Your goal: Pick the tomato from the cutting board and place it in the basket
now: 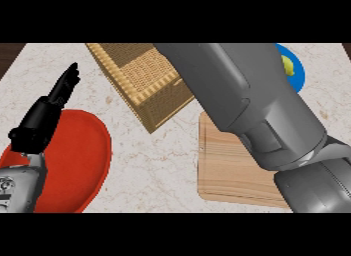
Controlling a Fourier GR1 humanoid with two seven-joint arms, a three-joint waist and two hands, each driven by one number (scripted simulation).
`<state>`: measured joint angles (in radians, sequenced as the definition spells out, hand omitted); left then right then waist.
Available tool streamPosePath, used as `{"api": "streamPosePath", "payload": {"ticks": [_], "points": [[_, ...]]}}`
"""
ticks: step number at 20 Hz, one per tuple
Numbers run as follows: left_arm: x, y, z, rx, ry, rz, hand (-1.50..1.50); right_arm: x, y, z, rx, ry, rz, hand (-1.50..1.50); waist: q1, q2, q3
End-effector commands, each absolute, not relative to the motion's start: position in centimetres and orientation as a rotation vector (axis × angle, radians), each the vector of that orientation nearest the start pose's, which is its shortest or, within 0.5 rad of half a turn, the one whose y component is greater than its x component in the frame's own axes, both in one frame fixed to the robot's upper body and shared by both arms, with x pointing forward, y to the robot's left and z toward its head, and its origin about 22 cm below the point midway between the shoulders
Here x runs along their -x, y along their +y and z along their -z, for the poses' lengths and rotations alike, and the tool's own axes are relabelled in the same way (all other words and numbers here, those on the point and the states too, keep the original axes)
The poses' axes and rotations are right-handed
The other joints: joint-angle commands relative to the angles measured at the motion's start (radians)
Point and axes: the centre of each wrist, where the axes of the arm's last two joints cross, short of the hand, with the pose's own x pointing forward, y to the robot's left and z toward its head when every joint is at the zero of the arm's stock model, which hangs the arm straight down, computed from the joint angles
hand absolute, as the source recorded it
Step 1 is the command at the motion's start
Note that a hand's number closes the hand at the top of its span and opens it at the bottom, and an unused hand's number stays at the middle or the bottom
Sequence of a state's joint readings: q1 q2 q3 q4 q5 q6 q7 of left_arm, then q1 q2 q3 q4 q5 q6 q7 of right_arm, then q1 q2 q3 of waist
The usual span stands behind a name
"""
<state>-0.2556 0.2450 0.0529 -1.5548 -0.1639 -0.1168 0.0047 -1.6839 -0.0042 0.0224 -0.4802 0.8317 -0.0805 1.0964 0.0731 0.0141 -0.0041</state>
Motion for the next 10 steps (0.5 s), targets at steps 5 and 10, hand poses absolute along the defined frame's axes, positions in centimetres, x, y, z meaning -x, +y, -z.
{"api": "streamPosePath", "payload": {"ticks": [5,10], "points": [[-30.1,28.1,-7.5,-0.254,-1.736,0.417,0.0,-42.3,3.5,-32.4,1.123,-0.936,-0.676,1.5,-0.004,0.001,0.0],[-30.3,27.3,-7.5,-0.267,-1.737,0.425,0.0,-42.9,2.7,-31.4,0.961,-0.981,-0.652,-1.5,-0.021,-0.003,0.002]]}}
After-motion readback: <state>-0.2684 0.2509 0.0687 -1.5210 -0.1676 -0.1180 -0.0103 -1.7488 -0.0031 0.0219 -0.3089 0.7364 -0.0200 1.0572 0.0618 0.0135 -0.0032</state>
